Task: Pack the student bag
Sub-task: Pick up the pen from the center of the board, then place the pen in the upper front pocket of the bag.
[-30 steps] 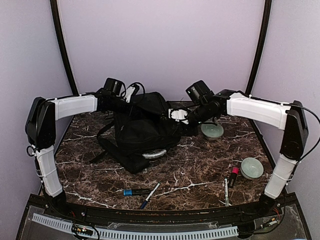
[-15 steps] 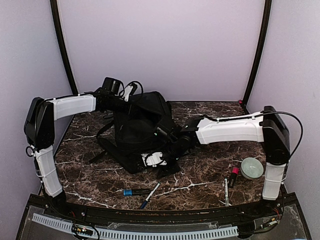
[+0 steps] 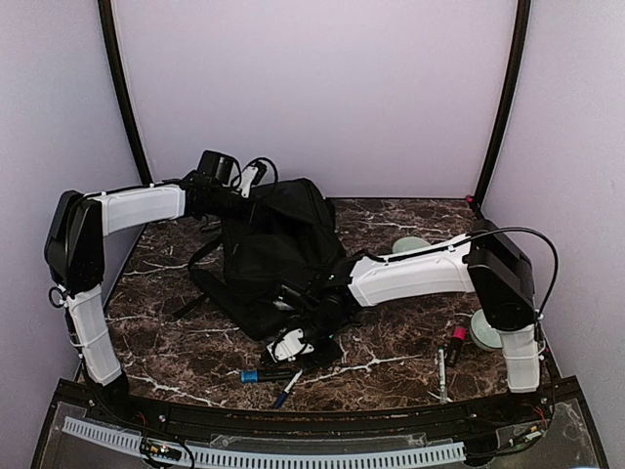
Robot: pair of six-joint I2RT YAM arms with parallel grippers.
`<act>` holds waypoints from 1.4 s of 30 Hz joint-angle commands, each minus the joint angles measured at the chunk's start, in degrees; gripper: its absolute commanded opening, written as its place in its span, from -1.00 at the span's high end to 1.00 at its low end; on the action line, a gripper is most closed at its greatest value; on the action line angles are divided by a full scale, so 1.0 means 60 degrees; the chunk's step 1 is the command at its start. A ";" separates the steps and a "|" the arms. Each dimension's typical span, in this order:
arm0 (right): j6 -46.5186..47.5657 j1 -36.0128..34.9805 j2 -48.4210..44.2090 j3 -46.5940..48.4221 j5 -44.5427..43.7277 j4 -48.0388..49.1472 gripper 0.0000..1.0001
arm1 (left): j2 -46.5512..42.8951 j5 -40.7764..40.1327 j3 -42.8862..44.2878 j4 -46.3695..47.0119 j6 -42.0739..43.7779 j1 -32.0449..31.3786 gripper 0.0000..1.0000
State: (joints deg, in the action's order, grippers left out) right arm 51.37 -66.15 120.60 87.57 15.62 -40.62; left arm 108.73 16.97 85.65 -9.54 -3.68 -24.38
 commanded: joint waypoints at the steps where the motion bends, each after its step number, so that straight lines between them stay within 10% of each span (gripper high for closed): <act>1: 0.0518 -0.0289 0.0335 0.0215 -0.0304 -0.0630 0.32 | -0.0903 0.0035 -0.0072 0.0307 -0.0235 0.0196 1.00; 8: 0.0793 -0.0379 -0.0053 -0.0156 -0.0681 -0.1361 0.85 | -0.0980 -0.0016 -0.0109 0.0314 -0.0192 0.0195 1.00; 20: 0.0102 -0.0049 -0.2099 -0.0099 0.0027 -0.3460 0.96 | -0.0983 -0.0069 -0.0167 0.0335 -0.0194 0.0192 1.00; 30: -0.5683 0.2684 -0.0917 0.3144 0.3597 -0.2636 0.91 | -0.1041 0.0216 -0.0299 0.0559 -0.0457 0.0193 1.00; 42: -1.0911 0.3814 0.0209 0.3804 0.2950 -0.0475 1.00 | -0.1269 0.0610 -0.0423 0.0783 -0.0832 0.0141 0.99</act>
State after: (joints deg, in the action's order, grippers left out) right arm -1.61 -43.51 119.98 107.87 35.03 -47.90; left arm 107.55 17.78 83.77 -8.34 -5.98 -24.03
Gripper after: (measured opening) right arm 0.063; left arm 0.028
